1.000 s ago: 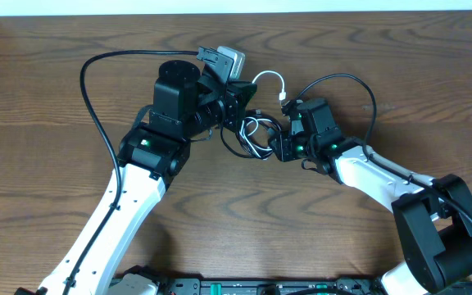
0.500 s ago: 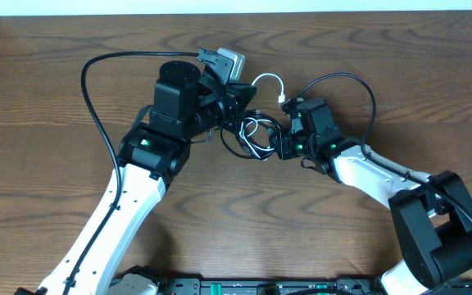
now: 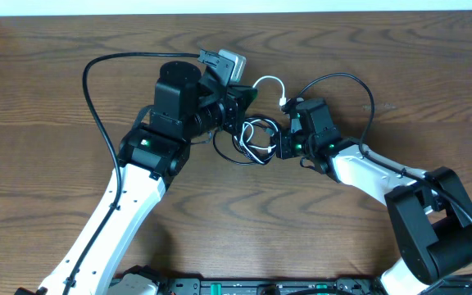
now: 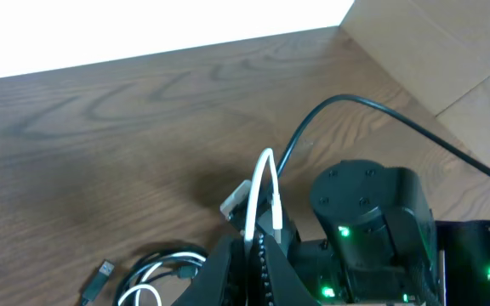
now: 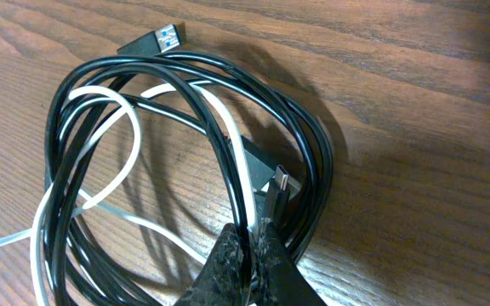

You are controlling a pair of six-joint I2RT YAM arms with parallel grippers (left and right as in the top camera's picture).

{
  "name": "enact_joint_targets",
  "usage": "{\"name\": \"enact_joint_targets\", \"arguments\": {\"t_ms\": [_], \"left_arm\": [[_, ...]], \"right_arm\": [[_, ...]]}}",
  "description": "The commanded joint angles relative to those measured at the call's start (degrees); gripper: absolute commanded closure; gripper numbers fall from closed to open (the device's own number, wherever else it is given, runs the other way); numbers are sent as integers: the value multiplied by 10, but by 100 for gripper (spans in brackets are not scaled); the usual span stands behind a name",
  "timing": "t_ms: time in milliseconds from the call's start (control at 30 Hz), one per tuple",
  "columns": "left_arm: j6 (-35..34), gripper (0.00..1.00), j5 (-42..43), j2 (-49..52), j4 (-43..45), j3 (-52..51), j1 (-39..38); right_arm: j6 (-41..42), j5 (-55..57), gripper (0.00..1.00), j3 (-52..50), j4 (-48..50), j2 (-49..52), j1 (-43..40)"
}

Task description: Untangle cables

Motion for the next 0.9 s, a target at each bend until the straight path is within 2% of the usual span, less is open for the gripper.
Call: {"name": "enact_joint_targets", "arguments": {"t_ms": [0, 300, 500, 700, 867], "left_arm": [[14, 92, 7, -11, -12, 15, 3], [32, 92, 3, 1, -42, 12, 3], [32, 92, -5, 11, -43, -6, 3], [54, 92, -80, 11, -66, -12, 4], [62, 92, -116, 11, -83, -12, 50]], "right_arm": [[-9, -3, 99, 18, -7, -43, -4], [-24, 25, 99, 95, -173, -230, -64], [-34, 34, 99, 99, -229, -334, -132], [-46, 35, 99, 99, -306, -368, -253], [-60, 35, 99, 99, -337, -365, -323]]}}
